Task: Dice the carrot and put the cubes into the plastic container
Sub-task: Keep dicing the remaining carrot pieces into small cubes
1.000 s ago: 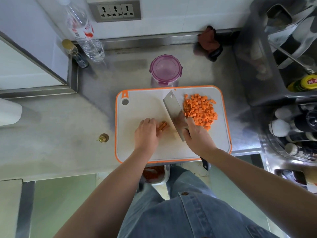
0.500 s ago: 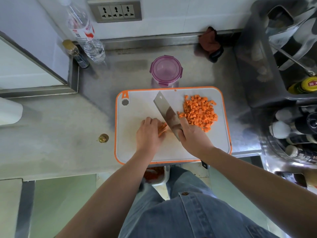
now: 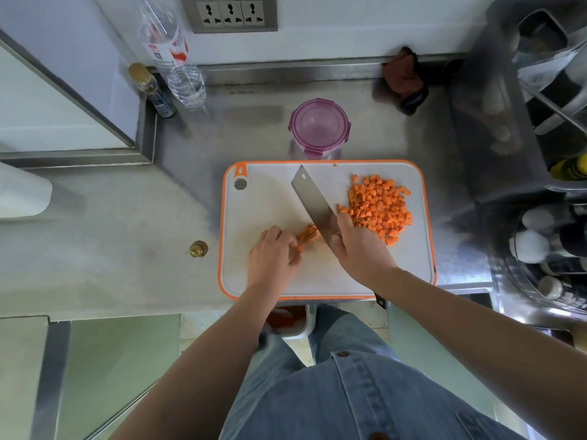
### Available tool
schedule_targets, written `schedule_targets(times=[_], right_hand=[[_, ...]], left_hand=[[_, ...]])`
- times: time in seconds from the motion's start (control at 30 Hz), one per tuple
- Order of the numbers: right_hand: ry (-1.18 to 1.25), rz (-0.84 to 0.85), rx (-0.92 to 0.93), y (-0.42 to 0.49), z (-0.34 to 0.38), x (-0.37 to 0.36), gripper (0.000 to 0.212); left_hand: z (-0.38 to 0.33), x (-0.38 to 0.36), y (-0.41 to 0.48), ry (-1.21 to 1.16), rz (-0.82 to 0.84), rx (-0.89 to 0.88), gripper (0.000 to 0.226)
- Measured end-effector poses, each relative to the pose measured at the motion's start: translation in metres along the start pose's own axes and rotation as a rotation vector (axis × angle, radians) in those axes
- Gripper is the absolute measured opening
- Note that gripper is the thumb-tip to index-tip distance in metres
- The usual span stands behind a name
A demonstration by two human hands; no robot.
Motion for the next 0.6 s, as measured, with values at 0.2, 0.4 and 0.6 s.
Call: schedule_targets(times=[0.2, 0.4, 0.6], right_hand=[[0.048, 0.027, -0.010, 0.001, -0.004, 0.000, 0.020], [0.036, 0.024, 0.000, -0.001, -0.005, 0.003, 0.023], [-0.035, 0.005, 0.049, -0.005, -0.004, 0.007, 0.023]], left_hand=[[0.000, 0.001, 0.005, -0.037, 0.023, -0.032, 0.014], [0.015, 0.008, 0.021, -0.241, -0.155, 0.170, 0.017], [0.004, 0.000, 0.047, -0.231, -0.051, 0.178, 0.014]])
Point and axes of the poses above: each hand's wrist, its own y-axis towards the middle knuckle, its own x-axis out of the back of the hand, z = x × y, the point moved 5 cm from there along y, towards the middle knuckle, and after that the axes turned 15 degrees about -x, right-handed, at the moved point
